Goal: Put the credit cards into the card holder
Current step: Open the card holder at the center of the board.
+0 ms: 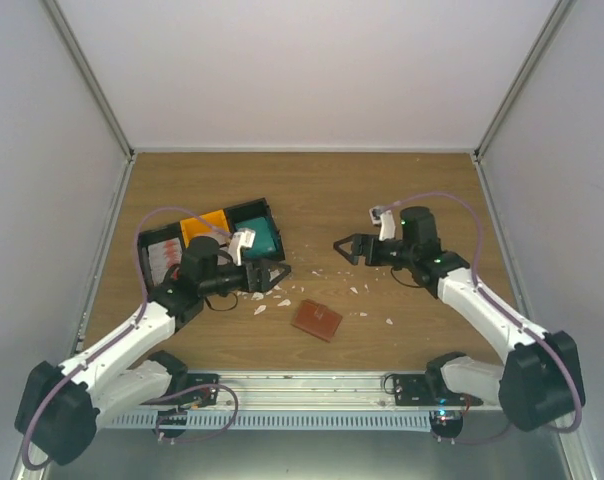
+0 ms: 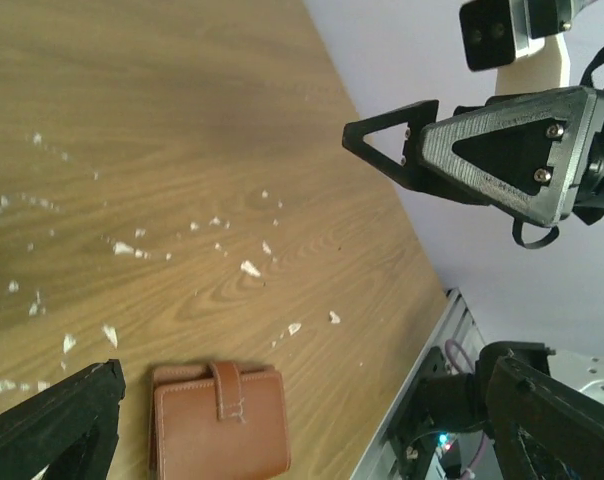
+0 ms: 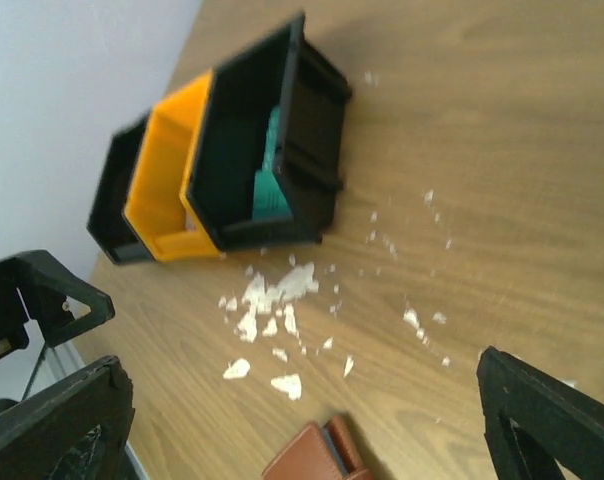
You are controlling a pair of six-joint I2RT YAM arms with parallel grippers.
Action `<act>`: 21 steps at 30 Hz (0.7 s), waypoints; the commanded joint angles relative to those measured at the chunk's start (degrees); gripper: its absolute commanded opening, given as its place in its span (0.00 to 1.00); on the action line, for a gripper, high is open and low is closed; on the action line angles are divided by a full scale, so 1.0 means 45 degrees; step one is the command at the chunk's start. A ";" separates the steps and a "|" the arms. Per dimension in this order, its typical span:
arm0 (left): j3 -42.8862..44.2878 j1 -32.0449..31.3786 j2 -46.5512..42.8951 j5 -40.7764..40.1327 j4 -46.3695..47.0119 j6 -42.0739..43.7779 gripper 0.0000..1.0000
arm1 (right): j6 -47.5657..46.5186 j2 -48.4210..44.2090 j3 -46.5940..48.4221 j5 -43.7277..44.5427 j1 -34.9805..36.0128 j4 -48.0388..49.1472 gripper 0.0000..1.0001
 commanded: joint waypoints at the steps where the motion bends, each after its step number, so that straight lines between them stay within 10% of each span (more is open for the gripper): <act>1: -0.0601 -0.0830 0.0582 -0.1107 0.0234 -0.0768 0.99 | -0.0474 0.0946 -0.0355 0.0984 0.1251 -0.0253 0.90; 21: -0.1458 -0.3617 0.4620 -0.2257 0.1316 -0.2122 0.49 | 0.0034 0.2003 -0.2503 0.2985 0.4749 -0.1766 0.54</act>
